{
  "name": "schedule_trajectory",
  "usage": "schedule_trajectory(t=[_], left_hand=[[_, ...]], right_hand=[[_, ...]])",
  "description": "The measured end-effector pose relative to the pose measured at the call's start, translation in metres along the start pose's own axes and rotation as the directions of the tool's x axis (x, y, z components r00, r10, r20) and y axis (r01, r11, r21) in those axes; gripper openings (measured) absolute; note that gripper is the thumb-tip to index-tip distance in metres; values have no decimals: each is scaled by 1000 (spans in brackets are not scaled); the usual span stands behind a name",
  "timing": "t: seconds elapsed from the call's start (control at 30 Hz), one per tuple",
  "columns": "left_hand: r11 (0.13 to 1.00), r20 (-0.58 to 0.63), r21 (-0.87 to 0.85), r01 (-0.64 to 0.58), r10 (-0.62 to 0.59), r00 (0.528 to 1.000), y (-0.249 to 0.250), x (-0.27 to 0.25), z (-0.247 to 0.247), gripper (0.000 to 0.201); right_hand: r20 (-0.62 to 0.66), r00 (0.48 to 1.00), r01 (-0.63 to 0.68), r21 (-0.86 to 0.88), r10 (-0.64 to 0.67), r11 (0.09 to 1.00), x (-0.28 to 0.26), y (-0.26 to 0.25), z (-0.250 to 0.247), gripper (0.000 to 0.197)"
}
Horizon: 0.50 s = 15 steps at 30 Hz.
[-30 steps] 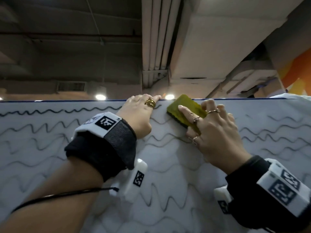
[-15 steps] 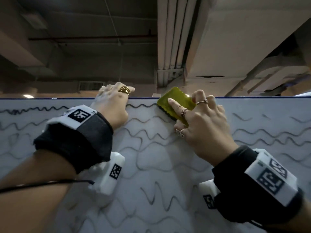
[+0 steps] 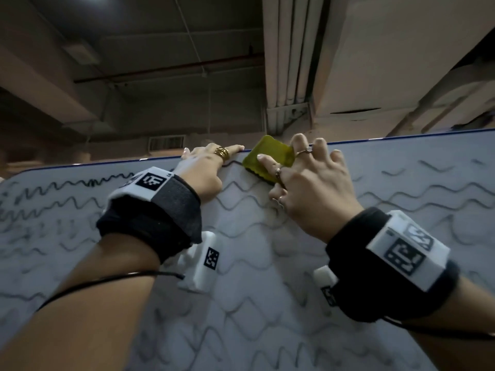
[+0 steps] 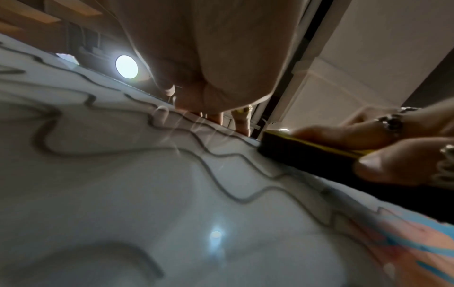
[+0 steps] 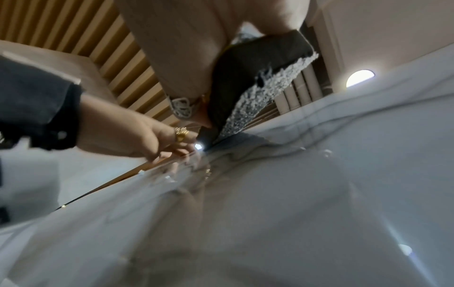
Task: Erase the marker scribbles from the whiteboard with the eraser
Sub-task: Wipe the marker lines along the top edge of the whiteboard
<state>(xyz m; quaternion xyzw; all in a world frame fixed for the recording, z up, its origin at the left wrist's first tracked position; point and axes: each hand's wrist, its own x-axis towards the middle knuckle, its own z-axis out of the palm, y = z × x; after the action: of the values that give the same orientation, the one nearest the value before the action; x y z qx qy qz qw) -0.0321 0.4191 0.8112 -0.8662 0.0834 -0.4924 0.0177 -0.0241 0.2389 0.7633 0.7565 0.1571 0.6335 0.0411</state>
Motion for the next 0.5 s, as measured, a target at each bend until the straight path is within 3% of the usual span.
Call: schedule_trajectory(t=[0.1, 0.23, 0.37, 0.5], left_hand=[[999, 75, -49, -14, 17, 997, -6, 0, -6, 87], [987, 118, -160, 5, 14, 993, -22, 0, -15, 79], [991, 20, -134, 28, -26, 999, -55, -9, -16, 49], [988, -72, -145, 52, -63, 995, -98, -17, -18, 40]], right_hand=[[-1, 1000, 13, 20, -13, 1000, 0, -16, 3, 48], [59, 993, -103, 45, 100, 994, -17, -10, 2, 57], [85, 979, -190, 63, 185, 980, -8, -38, -2, 53], [96, 990, -107, 71, 100, 992, 17, -100, 3, 53]])
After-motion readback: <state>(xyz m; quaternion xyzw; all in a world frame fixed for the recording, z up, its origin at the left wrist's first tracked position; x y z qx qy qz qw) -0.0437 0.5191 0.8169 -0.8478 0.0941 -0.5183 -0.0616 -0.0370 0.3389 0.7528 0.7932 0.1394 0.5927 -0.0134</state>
